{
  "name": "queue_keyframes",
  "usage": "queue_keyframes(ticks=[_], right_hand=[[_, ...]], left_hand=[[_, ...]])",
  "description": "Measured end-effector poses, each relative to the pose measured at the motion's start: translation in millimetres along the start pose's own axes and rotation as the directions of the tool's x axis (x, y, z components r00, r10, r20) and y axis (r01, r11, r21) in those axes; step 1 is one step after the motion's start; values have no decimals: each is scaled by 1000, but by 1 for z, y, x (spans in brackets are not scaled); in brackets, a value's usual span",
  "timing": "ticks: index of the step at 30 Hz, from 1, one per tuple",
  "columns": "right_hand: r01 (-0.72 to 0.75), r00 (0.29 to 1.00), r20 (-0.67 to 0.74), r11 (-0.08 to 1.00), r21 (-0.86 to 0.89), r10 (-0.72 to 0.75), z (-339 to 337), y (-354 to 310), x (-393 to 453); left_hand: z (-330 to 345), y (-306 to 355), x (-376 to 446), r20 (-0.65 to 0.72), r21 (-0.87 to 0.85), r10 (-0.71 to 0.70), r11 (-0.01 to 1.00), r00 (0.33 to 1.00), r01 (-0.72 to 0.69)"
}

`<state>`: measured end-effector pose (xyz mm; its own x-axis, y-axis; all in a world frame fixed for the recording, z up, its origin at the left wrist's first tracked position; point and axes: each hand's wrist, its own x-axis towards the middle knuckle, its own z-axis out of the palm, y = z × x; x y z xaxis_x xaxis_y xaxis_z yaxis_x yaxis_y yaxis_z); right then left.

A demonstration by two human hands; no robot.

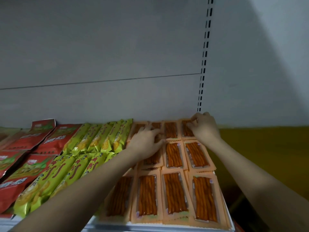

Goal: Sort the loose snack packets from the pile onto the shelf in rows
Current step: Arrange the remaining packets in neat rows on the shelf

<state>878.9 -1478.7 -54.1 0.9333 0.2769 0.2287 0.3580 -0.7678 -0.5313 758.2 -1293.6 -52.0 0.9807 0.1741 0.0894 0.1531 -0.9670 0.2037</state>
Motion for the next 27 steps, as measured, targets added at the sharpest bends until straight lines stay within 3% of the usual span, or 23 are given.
queue_keyframes(ticks=[2, 5, 9, 15, 21, 27], right_hand=[[50, 998, -38, 998, 39, -48, -5, -17, -2], [153, 981, 114, 987, 50, -158, -11, -56, -10], [343, 896, 284, 938, 51, -343, 1, -120, -31], [474, 810, 330, 872, 120, -485, 63, -248, -95], [663, 634, 400, 731, 159, -662, 131, -411, -190], [790, 372, 454, 533, 303, -809, 195, -575, -303]], left_hand=[[-4, -8, -6, -37, -36, -13, 999, 999, 12], [-18, -27, -21, -68, -64, -33, 998, 997, 29], [-46, -66, -57, -125, -38, -123, 992, 984, 120], [-94, -172, -156, -185, -46, -322, 947, 928, 319], [-138, -296, -307, -242, -80, -522, 851, 818, 520], [-184, -404, -456, -278, -87, -683, 718, 675, 691]])
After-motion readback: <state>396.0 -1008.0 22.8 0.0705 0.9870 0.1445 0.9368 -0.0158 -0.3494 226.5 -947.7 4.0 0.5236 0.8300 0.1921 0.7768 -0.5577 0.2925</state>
